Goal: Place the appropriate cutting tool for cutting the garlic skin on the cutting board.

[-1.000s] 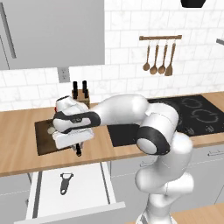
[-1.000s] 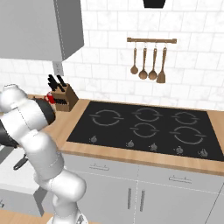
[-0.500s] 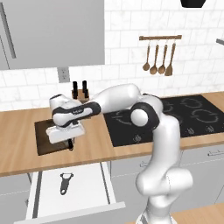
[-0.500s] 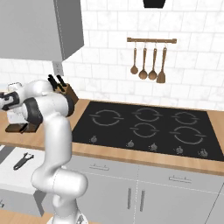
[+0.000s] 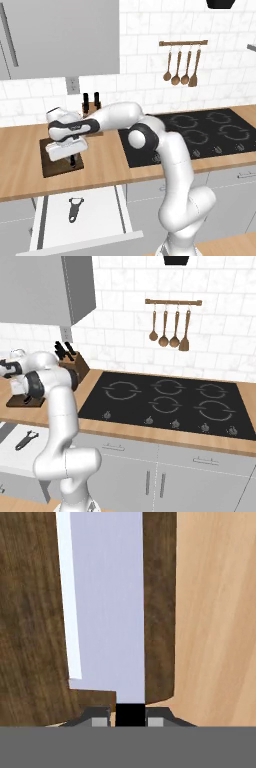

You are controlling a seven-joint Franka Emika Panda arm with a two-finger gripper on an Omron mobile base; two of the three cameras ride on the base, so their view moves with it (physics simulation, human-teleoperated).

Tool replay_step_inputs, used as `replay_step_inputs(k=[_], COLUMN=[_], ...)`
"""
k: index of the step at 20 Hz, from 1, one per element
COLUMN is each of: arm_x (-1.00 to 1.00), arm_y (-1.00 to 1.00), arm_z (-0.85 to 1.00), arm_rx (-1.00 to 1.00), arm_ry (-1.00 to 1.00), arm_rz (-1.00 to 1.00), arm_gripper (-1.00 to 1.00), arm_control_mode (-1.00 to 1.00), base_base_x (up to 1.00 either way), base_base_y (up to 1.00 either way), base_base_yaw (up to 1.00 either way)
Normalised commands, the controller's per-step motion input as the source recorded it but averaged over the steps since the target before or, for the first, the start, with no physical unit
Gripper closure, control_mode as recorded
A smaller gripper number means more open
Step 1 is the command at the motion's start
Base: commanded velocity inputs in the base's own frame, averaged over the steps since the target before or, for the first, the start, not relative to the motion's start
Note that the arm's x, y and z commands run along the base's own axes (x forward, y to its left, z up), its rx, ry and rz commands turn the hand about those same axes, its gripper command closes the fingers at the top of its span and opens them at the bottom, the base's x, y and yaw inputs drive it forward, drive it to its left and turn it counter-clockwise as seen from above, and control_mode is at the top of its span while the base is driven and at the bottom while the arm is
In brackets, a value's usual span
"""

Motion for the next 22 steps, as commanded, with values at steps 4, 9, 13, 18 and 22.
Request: replay_step_inputs(k=[4,9,13,18,22], arm_x=[0.32,0.32,0.09,0.00,-0.06], arm_y=[0.00,0.00,0.00,0.00,-0.09], arm_z=[-0.39,-0.26,-0.19,-0.25,-0.04], arm_rx=[0.01,0.05,0.04,0.02,0.06], arm_ry=[0.00,0.00,0.00,0.00,0.00], arm_rz=[0.00,0.00,0.00,0.00,0.00], arm_gripper=[1.00,1.00,1.00,-1.00,-1.00], arm_control_mode=[-1.00,-1.00,-1.00,-1.00,-1.00], base_base_x=[0.00,0.00,0.00,0.00,0.00], base_base_y=[0.00,0.00,0.00,0.00,0.00], base_base_yaw=[0.00,0.00,0.00,0.00,0.00])
